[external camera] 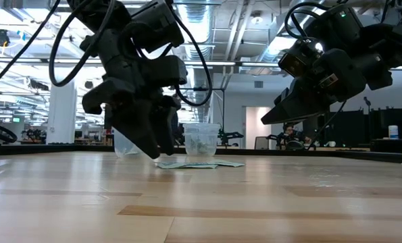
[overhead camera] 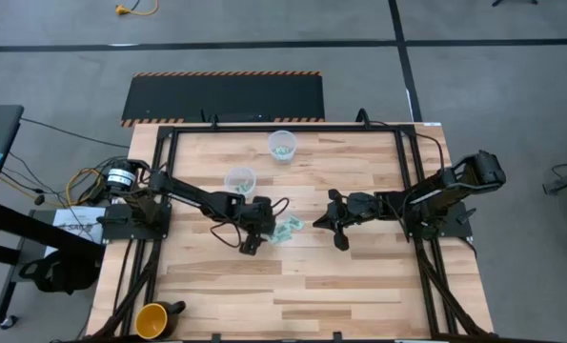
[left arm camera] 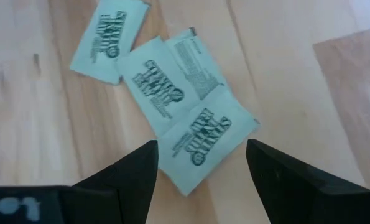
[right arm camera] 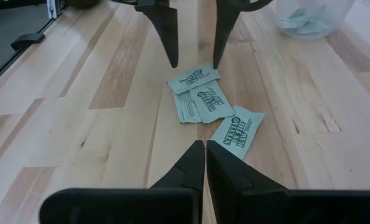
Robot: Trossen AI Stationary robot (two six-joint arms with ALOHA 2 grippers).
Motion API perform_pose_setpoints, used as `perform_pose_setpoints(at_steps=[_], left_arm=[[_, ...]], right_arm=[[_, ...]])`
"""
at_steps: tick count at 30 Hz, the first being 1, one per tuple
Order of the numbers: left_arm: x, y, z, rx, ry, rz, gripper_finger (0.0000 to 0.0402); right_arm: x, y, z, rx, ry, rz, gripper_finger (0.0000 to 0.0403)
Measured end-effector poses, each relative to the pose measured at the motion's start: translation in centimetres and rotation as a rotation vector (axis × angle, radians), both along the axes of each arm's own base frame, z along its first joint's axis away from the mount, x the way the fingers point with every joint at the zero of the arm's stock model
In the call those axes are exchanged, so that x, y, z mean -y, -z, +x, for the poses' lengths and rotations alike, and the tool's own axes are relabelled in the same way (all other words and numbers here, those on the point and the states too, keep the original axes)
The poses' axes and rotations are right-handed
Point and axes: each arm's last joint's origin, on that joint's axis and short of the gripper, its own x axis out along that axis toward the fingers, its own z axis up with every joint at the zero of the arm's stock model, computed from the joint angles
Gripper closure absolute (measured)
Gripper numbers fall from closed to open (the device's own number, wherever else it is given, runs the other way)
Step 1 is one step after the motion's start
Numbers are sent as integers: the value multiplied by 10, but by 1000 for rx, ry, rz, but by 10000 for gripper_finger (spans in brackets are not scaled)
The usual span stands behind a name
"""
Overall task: Pick and place items into bin
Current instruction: Put the stevia packet into the bottom transparent bin
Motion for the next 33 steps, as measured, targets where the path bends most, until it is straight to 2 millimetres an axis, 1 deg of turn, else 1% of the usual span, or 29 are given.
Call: perform_pose_setpoints(at_steps=[8, 20, 33], left_arm=[[-1, 0, 0, 1, -35, 24, 166], [-1, 1, -2, -19, -59, 16, 166], [-1, 2, 1, 1, -99, -20, 166]], right_arm=[[0, 0, 0, 0, 0, 0, 393], [0, 0, 0, 0, 0, 0, 393], [0, 0, 0, 0, 0, 0, 393]])
